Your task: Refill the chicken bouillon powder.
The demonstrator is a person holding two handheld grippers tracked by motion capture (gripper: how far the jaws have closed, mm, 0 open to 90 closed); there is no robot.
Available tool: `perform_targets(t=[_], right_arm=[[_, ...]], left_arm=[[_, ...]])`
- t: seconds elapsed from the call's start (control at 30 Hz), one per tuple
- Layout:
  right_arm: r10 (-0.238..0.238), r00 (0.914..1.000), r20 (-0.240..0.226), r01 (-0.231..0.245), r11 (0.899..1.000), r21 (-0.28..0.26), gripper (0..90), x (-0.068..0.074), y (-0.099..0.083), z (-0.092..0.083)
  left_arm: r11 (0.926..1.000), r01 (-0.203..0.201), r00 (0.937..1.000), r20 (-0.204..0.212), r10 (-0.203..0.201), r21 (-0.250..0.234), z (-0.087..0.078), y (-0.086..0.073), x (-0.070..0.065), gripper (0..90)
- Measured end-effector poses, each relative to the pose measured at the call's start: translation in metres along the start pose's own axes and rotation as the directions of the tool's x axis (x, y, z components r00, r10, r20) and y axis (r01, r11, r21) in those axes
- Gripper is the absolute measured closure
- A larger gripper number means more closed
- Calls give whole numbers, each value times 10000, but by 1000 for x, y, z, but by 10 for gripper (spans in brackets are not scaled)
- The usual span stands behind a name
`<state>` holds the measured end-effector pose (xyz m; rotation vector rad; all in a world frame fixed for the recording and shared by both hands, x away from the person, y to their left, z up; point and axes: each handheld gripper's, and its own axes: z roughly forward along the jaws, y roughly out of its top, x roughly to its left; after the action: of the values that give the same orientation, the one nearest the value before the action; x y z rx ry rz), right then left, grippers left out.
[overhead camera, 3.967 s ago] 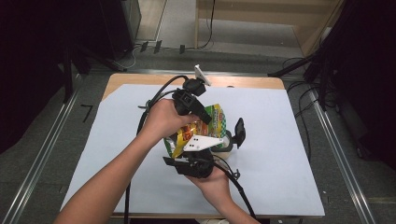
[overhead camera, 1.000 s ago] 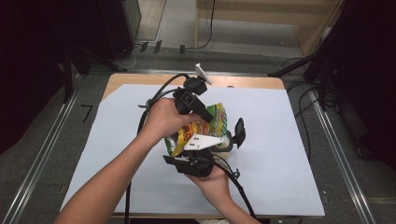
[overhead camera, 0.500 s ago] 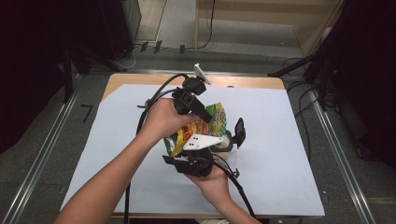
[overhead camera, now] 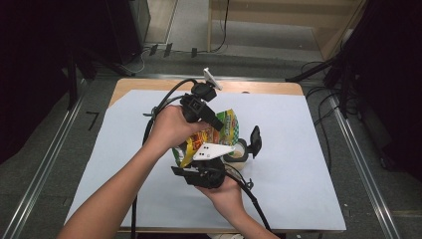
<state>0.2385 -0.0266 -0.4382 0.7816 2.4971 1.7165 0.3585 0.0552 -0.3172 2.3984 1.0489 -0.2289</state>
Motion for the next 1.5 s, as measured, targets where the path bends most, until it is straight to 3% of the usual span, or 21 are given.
perform_targets(t=[1.0, 1.5], right_arm=[[-33, 10000, -50, 33, 10000, -47, 726, 0, 2, 3], [26, 10000, 5, -26, 10000, 25, 726, -1, 2, 1]], left_arm=[[9999, 22, 10000, -95, -23, -112, -3, -2, 1, 820], [9998, 168, 9998, 49, -167, -121, 1, 0, 5, 816]])
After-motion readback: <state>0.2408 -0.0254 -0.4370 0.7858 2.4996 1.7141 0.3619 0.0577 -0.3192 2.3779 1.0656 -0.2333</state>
